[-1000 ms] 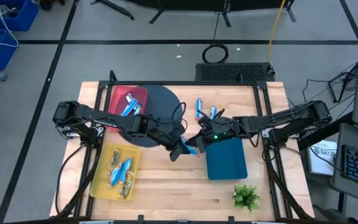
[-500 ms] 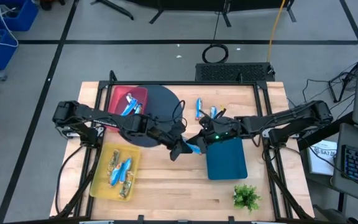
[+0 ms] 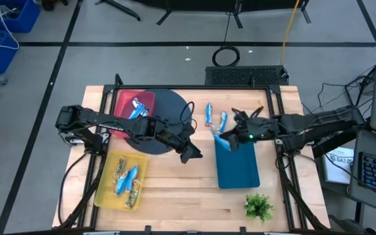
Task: Pick and place Granola Bars by type
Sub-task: Put the bottom red granola bar into the blue bin
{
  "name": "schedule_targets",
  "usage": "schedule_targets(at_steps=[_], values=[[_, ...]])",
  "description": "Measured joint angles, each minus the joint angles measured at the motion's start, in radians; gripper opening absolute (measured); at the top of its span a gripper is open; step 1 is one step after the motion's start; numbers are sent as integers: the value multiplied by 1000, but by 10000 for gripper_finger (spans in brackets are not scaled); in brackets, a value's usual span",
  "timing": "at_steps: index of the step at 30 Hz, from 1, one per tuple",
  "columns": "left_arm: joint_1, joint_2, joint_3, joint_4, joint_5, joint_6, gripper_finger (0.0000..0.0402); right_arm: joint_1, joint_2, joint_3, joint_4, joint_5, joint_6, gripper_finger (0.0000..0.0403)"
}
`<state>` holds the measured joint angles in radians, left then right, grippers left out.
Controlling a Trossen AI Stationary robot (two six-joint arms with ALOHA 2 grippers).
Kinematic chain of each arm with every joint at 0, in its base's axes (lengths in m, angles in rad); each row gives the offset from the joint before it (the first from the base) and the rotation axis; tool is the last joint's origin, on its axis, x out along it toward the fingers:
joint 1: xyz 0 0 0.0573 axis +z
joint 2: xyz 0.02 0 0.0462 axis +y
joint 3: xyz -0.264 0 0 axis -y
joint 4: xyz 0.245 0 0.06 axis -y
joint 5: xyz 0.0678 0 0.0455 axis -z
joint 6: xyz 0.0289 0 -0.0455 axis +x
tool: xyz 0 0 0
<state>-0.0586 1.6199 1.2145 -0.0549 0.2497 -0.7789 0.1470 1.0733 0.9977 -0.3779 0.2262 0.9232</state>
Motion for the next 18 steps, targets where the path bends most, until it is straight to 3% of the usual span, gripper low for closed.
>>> schedule_targets(at_steps=[3,7,18], values=[[13,0,0,-35,0,-10,181,32,-44,-5,-187,63,39,0],[24,0,0,-61,1,-36,183,53,-83,-113,-267,114,106,0],[26,0,0,-64,32,-40,184,6,-51,-520,53,77,151,8]])
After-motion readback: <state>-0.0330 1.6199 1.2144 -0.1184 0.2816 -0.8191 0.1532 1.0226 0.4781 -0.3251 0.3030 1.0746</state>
